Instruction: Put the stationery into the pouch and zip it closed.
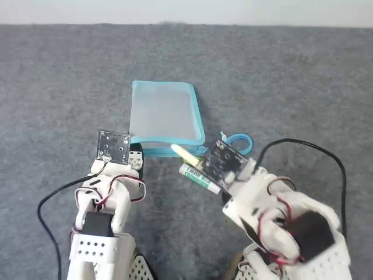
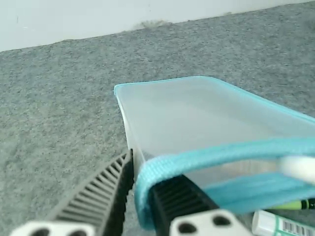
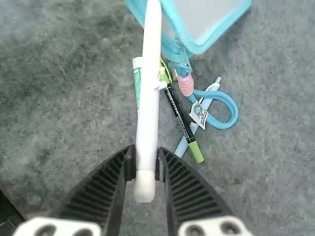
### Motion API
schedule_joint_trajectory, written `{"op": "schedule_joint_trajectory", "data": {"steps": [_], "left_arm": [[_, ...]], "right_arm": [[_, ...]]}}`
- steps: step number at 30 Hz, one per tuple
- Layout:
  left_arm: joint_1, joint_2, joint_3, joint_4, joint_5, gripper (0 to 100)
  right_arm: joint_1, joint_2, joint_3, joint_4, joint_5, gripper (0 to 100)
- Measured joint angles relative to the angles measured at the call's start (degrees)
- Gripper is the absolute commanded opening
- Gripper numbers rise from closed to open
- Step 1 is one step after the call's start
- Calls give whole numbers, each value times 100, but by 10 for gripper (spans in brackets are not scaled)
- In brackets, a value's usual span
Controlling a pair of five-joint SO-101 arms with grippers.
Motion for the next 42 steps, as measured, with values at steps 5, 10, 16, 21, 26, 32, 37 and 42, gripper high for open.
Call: {"op": "schedule_joint_trajectory", "data": {"steps": [5, 10, 16, 21, 26, 32, 37, 42], "left_arm": [[0, 0, 0, 0, 0, 12], [0, 0, 0, 0, 0, 12], [26, 0, 0, 0, 0, 12], [466, 0, 0, 0, 0, 12], [774, 0, 0, 0, 0, 12], [756, 0, 0, 0, 18, 12], [747, 0, 0, 0, 26, 12], [747, 0, 0, 0, 26, 12]], "right_arm": [[44, 905, 0, -440, 0, 6], [44, 1626, -281, -589, -158, 6], [44, 2664, -1310, -589, -457, 6], [44, 3903, -2066, -809, -818, 6], [44, 5240, -2866, -1108, -1407, 6], [44, 6215, -3481, -1248, -1987, 6], [53, 6532, -3780, -1248, -2163, 7], [62, 6558, -3807, -1248, -2163, 197]]}}
